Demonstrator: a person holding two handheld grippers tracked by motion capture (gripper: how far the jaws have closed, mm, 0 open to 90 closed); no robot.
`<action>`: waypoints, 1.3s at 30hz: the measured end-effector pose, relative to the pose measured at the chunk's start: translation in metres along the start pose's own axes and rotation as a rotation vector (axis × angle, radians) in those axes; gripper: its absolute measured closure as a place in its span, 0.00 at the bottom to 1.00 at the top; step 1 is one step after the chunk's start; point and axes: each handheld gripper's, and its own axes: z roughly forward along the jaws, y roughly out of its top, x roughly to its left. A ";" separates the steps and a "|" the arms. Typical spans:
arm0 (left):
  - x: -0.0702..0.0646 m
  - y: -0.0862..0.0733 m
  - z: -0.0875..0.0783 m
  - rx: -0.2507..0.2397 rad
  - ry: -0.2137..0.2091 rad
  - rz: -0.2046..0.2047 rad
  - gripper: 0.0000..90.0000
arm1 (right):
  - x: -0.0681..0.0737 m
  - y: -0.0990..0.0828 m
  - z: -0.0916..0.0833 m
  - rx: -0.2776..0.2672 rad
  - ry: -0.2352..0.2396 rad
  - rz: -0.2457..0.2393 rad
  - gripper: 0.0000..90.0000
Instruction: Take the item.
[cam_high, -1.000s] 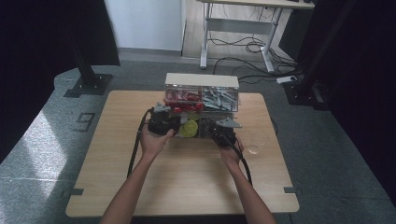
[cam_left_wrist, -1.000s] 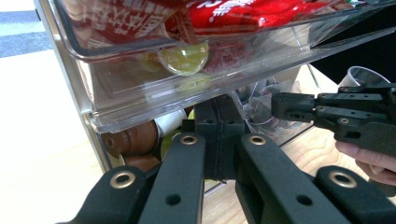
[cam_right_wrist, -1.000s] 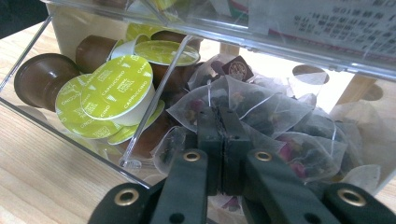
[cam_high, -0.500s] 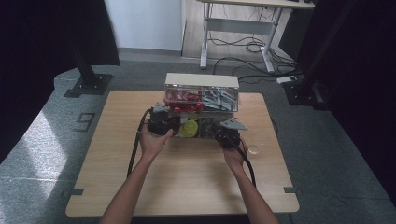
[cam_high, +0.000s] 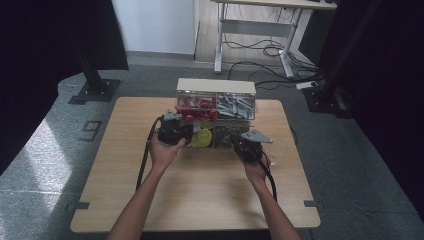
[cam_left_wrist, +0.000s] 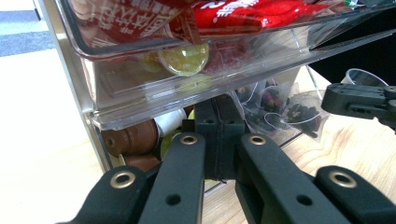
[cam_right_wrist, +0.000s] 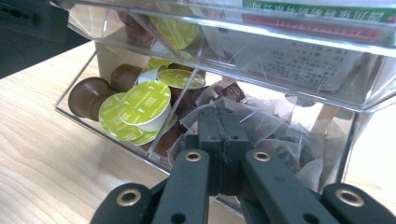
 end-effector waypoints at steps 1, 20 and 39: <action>0.000 0.000 0.000 0.000 0.001 0.000 1.00 | 0.000 0.000 -0.001 -0.003 0.002 0.000 0.99; -0.001 0.000 0.001 0.004 -0.001 0.000 1.00 | -0.003 0.000 -0.026 -0.052 0.025 0.010 0.99; -0.002 0.000 0.002 0.002 0.001 0.002 1.00 | -0.013 -0.008 -0.044 -0.075 0.015 0.035 0.99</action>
